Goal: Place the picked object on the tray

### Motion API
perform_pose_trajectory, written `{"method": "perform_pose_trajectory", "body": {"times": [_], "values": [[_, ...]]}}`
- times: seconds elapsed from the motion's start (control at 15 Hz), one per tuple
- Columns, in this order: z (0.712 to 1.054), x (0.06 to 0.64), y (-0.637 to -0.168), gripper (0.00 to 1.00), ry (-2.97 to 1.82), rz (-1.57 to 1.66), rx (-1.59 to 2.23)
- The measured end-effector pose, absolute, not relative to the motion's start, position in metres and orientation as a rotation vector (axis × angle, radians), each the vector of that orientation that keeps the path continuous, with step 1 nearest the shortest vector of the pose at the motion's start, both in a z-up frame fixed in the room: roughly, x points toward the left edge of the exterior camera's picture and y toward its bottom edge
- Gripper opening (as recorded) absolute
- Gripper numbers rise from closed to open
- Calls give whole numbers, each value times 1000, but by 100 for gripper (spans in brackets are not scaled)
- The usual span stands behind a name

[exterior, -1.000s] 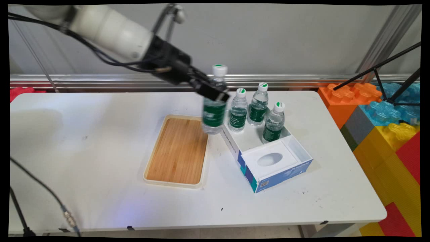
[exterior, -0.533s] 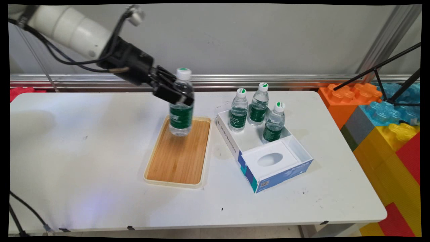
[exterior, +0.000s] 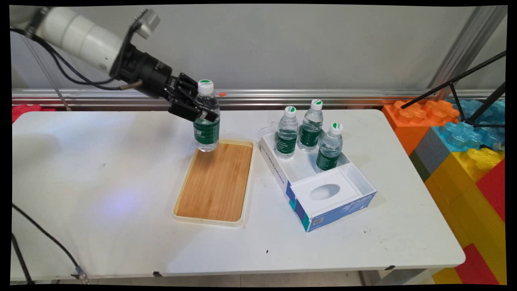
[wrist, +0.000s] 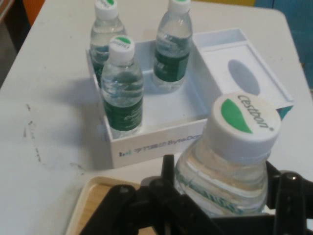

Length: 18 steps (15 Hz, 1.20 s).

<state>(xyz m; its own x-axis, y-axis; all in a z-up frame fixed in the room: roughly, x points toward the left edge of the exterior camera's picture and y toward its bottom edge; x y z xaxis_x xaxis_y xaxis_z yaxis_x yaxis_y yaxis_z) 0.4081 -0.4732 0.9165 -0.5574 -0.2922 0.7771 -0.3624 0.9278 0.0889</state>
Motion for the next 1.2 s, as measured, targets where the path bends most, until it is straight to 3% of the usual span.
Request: {"method": "perform_pose_trajectory", "body": {"times": [0.73,1.2], "values": [[821,385,-528,0,-2199,107,421],[790,375,-546,0,-2190,132,429]]}}
